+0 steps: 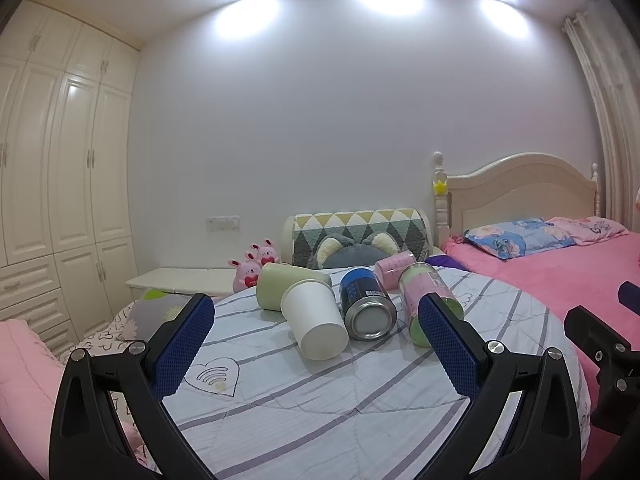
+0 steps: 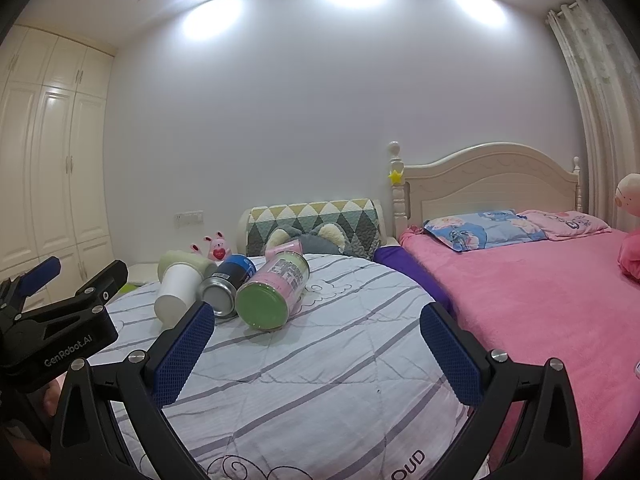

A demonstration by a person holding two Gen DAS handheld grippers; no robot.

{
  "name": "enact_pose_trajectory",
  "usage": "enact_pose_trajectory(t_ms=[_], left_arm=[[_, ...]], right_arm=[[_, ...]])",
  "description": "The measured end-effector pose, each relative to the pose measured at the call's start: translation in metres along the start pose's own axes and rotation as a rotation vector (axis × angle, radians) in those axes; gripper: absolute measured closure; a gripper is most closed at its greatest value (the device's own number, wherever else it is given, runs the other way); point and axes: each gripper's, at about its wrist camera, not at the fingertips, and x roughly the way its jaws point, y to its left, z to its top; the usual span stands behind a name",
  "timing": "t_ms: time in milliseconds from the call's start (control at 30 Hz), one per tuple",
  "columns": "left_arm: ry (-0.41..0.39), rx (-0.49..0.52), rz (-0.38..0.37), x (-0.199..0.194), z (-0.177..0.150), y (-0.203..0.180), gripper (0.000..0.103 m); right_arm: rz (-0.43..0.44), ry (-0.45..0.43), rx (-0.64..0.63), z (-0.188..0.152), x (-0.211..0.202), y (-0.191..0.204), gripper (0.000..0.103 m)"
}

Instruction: Flip cup upright

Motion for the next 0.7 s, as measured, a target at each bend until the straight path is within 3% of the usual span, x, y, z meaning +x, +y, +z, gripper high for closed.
enact_pose_trajectory(t_ms=[400,700], left_arm=[[0.08,-0.009,-0.013,0.012,0.013,0.002,0.0],[0.262,-0.006,-0.04,0.036,0.025,0.007,0.0]], right_arm=[[0.003,0.043,-0.01,0.013,0.006,0.001,0.0],[0.022,0.182,0.014,0.035,0.03,-0.003,0.0]])
